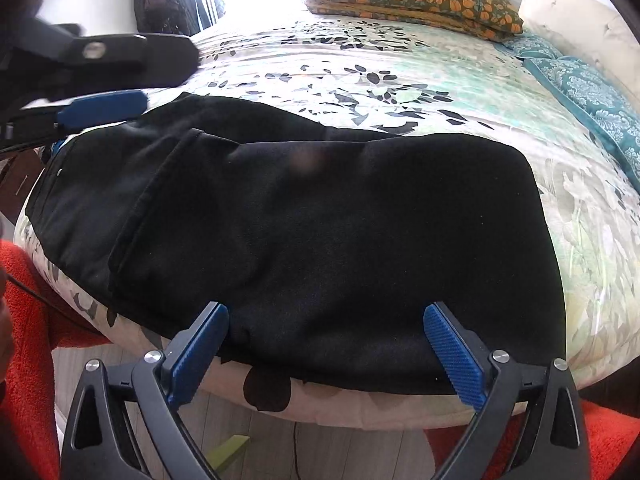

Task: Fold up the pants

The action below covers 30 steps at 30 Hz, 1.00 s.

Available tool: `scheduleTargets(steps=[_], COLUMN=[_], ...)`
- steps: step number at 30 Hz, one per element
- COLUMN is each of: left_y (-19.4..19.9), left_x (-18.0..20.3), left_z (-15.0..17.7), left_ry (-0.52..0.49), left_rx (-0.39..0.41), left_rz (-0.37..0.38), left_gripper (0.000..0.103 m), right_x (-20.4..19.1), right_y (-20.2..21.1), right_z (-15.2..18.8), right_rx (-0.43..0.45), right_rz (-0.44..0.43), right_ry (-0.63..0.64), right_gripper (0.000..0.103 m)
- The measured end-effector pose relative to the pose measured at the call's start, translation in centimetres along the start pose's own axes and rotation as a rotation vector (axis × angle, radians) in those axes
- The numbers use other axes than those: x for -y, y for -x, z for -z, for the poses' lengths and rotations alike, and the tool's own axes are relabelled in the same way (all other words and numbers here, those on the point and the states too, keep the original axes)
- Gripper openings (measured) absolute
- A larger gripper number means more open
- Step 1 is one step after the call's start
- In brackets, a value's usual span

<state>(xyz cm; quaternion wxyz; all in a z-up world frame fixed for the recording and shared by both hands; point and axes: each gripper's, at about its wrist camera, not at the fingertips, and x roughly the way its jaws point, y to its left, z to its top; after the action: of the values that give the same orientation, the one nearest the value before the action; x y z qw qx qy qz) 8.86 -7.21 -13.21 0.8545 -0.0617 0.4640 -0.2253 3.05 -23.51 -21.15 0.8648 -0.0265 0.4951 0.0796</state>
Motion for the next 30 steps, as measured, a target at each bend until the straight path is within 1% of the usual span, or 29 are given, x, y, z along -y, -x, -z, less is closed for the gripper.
scheduleTargets(steps=[2, 4, 5, 6, 7, 9, 11, 13, 16, 19, 21, 25, 28, 30], left_y=[-2.0, -3.3, -3.7, -3.8, -3.8, -4.0, -4.2, -4.2, -4.3, -4.4, -4.5, -4.6, -4.6, -4.6], left_x=[-0.8, -1.8, -2.1, -2.1, -1.9, -1.1, -1.0, -1.1, -0.9, -0.8, -0.7, -0.9, -0.8, -0.7], left_z=[0.7, 2.0, 2.6, 3.1, 3.5, 3.7, 3.7, 3.7, 4.0, 4.1, 4.0, 4.0, 4.1, 4.1], left_ry=[0.008, -0.005, -0.020, -0.049, -0.088, -0.140, -0.140, -0.127, -0.148, -0.152, -0.151, -0.153, -0.157, -0.158], left_rx=[-0.052, -0.107, -0.127, -0.127, -0.116, -0.122, -0.126, -0.121, -0.111, -0.104, -0.107, -0.110, -0.102, -0.101], left_rz=[-0.042, -0.118, -0.134, -0.140, -0.148, -0.186, -0.197, -0.197, -0.210, -0.218, -0.218, -0.213, -0.219, -0.223], left_gripper=[0.075, 0.070, 0.065, 0.063, 0.063, 0.063, 0.064, 0.065, 0.066, 0.067, 0.067, 0.067, 0.068, 0.068], right_x=[0.2, 0.6, 0.9, 1.2, 1.5, 2.0, 2.6, 3.4, 5.3, 7.7, 8.7, 8.9, 8.4, 8.1], right_y=[0.5, 1.1, 1.4, 1.6, 1.9, 2.5, 3.4, 4.5, 5.4, 4.3, 3.7, 3.3, 2.5, 1.7], right_z=[0.1, 0.3, 0.5, 0.6, 0.7, 0.5, 0.2, -0.1, -0.8, -2.1, -2.5, -2.9, -2.7, -2.4], right_rx=[0.007, 0.016, 0.020, 0.022, 0.026, 0.047, 0.092, 0.156, 0.223, 0.204, 0.203, 0.198, 0.168, 0.131], right_rz=[-0.013, -0.032, -0.041, -0.048, -0.054, -0.056, -0.039, -0.009, 0.040, 0.018, 0.023, 0.042, 0.039, 0.050], right_ry=[-0.007, -0.026, -0.036, -0.049, -0.062, -0.087, -0.115, -0.153, -0.228, -0.324, -0.361, -0.342, -0.316, -0.296], right_gripper=[0.098, 0.097, 0.097, 0.097, 0.097, 0.097, 0.097, 0.097, 0.097, 0.097, 0.097, 0.097, 0.097, 0.097])
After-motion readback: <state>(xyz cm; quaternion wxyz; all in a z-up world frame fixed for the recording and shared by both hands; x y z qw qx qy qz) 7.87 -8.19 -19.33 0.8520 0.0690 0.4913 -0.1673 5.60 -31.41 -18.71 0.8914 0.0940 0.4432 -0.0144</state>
